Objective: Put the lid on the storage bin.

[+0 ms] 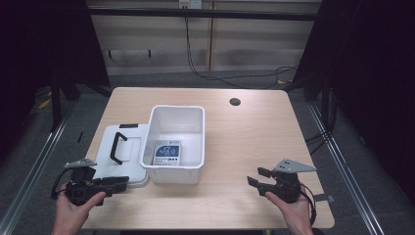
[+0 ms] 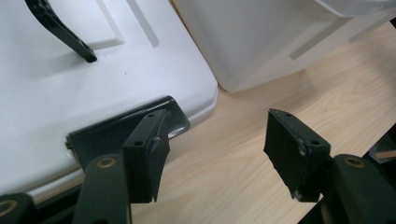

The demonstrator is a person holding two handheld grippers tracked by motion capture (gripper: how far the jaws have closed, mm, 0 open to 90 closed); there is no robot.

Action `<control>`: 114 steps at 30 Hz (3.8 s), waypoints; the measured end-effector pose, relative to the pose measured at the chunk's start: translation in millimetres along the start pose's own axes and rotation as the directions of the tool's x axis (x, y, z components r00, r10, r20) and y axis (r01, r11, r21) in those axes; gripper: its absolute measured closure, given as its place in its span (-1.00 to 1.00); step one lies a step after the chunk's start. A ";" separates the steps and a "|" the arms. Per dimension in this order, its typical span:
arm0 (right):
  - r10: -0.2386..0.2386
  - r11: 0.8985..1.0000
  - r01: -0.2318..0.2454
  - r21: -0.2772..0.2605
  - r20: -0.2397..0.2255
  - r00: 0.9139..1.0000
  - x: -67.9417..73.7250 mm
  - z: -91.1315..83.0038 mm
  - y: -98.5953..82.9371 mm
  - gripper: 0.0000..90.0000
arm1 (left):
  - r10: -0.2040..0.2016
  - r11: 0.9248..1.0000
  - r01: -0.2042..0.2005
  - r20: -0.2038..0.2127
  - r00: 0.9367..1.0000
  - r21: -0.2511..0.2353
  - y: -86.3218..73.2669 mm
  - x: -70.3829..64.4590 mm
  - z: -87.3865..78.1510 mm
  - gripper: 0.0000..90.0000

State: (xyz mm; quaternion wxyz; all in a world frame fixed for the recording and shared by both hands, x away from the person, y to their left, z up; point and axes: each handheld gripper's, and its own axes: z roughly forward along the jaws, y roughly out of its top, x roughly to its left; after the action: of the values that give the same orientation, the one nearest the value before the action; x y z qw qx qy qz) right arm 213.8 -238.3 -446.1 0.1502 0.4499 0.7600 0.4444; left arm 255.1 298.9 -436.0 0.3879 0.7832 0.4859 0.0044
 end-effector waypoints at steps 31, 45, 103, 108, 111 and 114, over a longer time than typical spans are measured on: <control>0.012 0.998 -0.015 0.059 0.041 0.999 11.1 1.4 -1.6 -0.52 | -0.062 0.998 0.062 -0.006 0.998 0.004 45.2 9.3 -13.1 -0.03; 0.020 0.999 -0.022 0.043 0.052 0.998 9.7 2.6 -3.8 -0.52 | 0.013 0.996 -0.001 -0.127 0.992 0.094 85.6 7.0 -16.6 0.14; 0.002 0.995 -0.003 0.100 0.008 1.000 13.5 10.0 -2.3 -0.56 | -0.185 0.863 0.367 -0.458 0.869 0.348 144.1 63.1 75.3 0.78; 0.002 0.995 -0.003 0.099 0.007 1.000 13.5 10.0 -2.4 -0.56 | -0.214 0.857 0.388 -0.450 0.867 0.339 146.1 63.1 77.5 0.82; 0.004 0.995 -0.004 0.099 0.007 1.000 13.3 9.8 -2.4 -0.56 | -0.219 0.860 0.389 -0.450 0.866 0.330 146.6 62.9 77.5 0.84; 0.003 0.995 -0.004 0.103 0.008 1.000 13.0 10.9 -2.4 -0.57 | -0.229 0.856 0.399 -0.450 0.863 0.328 146.6 63.5 76.9 0.86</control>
State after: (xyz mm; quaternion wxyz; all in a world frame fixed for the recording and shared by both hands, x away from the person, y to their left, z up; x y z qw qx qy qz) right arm 212.1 -222.4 -451.9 0.1289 0.4601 0.7806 0.4030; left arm 429.2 267.7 -423.4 0.1038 0.7375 0.6674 -0.0045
